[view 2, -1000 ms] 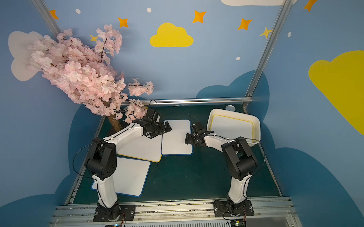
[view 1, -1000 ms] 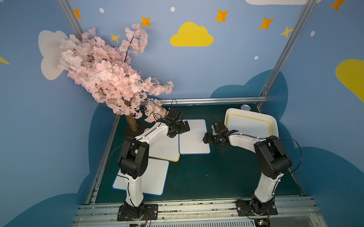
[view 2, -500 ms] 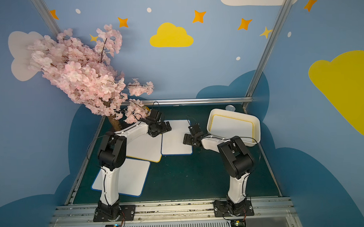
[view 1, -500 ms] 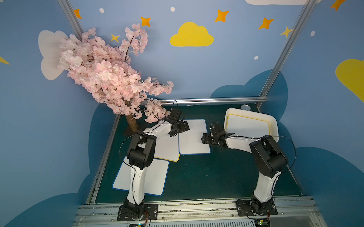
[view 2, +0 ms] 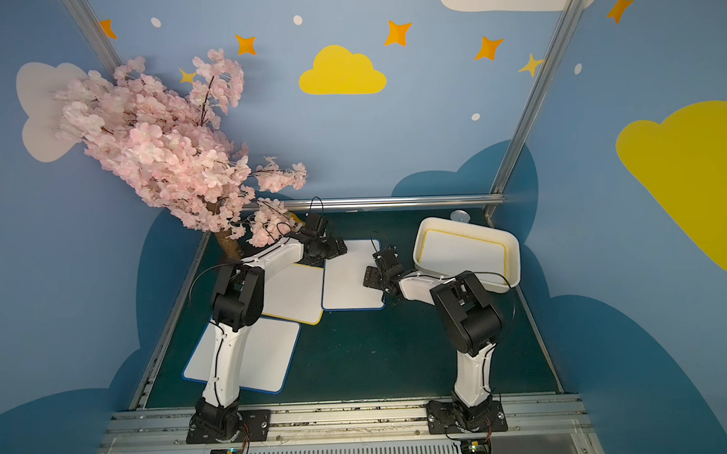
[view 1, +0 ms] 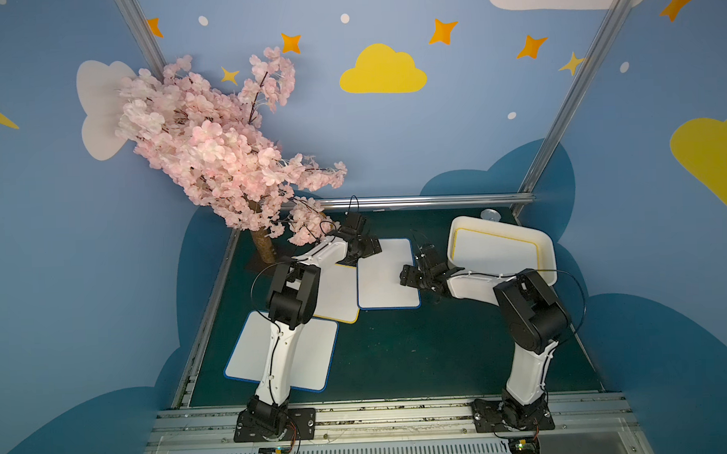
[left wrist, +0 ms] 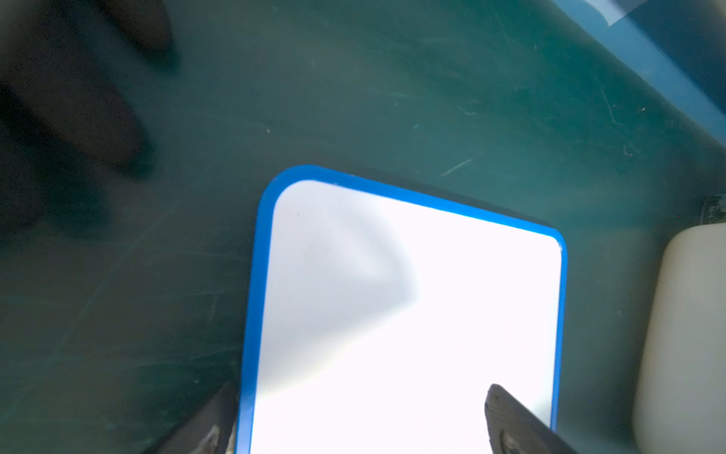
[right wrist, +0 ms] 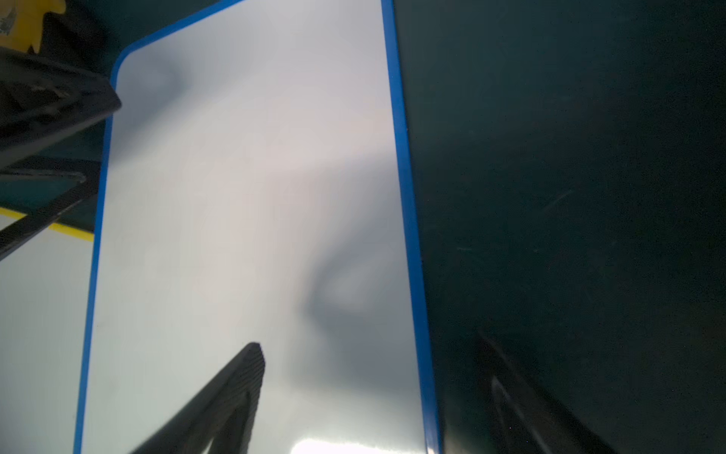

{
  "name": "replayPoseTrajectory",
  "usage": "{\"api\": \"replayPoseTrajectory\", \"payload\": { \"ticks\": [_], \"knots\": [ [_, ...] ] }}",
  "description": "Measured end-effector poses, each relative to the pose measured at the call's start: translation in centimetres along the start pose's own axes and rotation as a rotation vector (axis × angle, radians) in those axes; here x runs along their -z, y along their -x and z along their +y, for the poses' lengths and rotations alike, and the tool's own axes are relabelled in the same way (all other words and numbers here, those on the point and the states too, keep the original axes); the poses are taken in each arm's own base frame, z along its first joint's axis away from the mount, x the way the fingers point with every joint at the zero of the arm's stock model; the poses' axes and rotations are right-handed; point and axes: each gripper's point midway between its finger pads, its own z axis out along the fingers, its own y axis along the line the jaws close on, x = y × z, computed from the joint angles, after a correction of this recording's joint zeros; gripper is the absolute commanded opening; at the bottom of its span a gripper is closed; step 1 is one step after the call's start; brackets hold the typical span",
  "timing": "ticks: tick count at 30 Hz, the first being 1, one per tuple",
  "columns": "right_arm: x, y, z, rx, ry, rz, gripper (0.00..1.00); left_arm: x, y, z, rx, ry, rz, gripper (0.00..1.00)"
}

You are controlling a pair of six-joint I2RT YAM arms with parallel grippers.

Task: Put the whiteboard into the storage box
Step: Move the whiteboard to the center of the board.

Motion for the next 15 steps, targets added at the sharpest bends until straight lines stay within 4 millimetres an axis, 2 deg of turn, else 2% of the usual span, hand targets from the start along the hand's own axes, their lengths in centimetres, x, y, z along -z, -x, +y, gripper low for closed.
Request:
{"api": "replayPoseTrajectory", "payload": {
  "ticks": [9,15],
  "knots": [
    [0.0,0.3,0.2,-0.065,0.032,0.015,0.85,-0.1,-1.0,-1.8,0.091,-0.105,0.067,1.00],
    [0.8,0.1,-0.7,-0.101,0.054,0.039,0.84,-0.2,-2.1,-3.2,0.109,-0.131,0.091,1.00]
  ]
}}
